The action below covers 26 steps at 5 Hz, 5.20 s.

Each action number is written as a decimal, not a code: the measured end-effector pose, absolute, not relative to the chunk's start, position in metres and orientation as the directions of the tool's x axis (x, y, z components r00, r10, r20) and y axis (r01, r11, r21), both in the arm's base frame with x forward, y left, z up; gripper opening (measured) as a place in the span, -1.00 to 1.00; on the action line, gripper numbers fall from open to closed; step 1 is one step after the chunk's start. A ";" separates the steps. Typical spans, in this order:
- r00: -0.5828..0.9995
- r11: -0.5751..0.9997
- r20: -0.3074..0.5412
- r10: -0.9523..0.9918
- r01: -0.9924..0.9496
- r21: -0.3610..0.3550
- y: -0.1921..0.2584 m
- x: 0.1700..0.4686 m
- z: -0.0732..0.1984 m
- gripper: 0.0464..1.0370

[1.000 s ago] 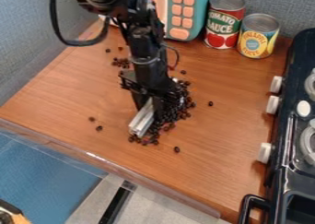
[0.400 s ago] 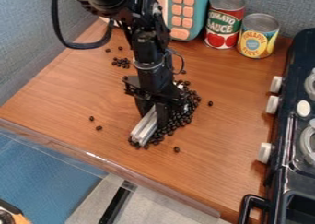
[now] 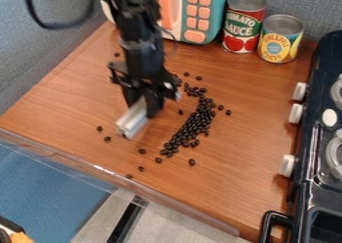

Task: Sweep into pile

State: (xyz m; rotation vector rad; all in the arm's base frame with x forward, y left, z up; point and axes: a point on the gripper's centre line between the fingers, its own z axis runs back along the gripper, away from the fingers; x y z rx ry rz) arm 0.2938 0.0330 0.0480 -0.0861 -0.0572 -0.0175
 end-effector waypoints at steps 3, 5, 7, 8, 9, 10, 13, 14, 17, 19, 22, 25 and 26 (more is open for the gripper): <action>0.985 0.989 0.088 0.145 -0.146 -0.003 0.134 0.331 0.063 -0.32; 0.954 0.949 0.022 0.300 -0.301 0.090 0.181 0.362 0.017 -0.32; 0.965 0.957 0.048 0.258 -0.262 0.124 0.193 0.379 0.018 -0.32; 0.990 0.976 0.063 0.123 -0.132 0.172 0.194 0.386 0.020 -0.32; 0.998 0.983 0.055 0.024 -0.033 0.178 0.184 0.387 0.017 -0.32; 0.995 0.980 0.057 -0.084 0.072 0.185 0.169 0.385 0.015 -0.32; 0.972 0.961 0.067 -0.223 0.208 0.181 0.125 0.363 0.013 -0.32; 0.965 0.955 0.074 -0.250 0.234 0.182 0.113 0.360 0.013 -0.32; 0.945 0.940 0.085 -0.315 0.299 0.166 0.077 0.355 0.015 -0.32; 0.927 0.925 0.101 -0.361 0.342 0.168 0.053 0.347 0.016 -0.32; 0.900 0.900 0.109 -0.422 0.401 0.173 0.023 0.335 0.015 -0.32; 0.892 0.894 0.103 -0.441 0.425 0.145 0.003 0.321 0.016 -0.32; 0.908 0.909 0.110 -0.405 0.387 0.154 0.007 0.323 0.026 -0.32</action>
